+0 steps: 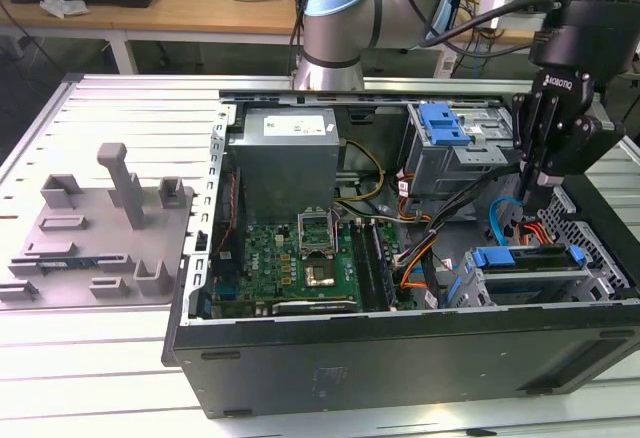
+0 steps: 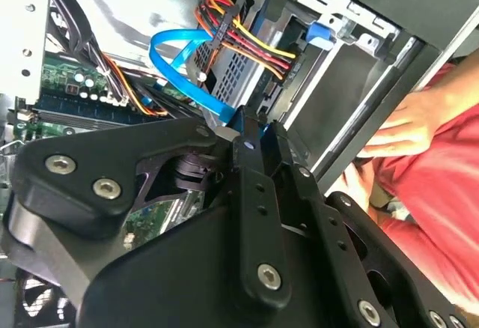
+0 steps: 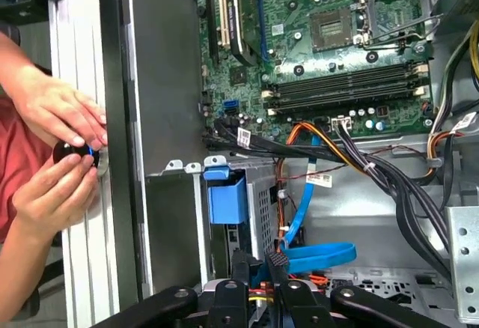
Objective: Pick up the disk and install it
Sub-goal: 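Insert the second disk wire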
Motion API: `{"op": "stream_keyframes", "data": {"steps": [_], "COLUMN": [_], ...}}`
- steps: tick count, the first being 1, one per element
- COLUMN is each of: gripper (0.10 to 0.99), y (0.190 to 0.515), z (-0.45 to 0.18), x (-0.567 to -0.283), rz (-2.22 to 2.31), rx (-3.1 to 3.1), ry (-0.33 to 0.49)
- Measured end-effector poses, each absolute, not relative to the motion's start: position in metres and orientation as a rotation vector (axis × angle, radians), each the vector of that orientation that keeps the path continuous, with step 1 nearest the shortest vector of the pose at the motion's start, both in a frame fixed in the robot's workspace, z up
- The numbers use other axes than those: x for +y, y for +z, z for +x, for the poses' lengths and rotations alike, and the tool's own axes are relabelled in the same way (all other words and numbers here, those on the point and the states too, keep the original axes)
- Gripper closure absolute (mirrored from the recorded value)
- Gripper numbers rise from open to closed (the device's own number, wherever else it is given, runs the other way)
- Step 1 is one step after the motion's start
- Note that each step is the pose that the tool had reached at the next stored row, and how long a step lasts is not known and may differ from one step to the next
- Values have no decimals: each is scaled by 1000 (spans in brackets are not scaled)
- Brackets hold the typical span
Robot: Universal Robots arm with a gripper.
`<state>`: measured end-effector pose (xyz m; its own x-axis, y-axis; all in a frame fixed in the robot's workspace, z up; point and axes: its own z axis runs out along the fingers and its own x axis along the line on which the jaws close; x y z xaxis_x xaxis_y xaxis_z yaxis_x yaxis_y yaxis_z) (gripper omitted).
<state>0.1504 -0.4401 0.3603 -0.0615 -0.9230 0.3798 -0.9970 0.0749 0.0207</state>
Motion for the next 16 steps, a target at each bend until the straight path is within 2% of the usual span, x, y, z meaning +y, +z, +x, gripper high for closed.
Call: {"op": "stream_keyframes", "data": {"steps": [16], "gripper": [859], "y": [359], "z": [150], "x": [-440], "rz": [1894], "rx": [-2084], "ry": [348]}}
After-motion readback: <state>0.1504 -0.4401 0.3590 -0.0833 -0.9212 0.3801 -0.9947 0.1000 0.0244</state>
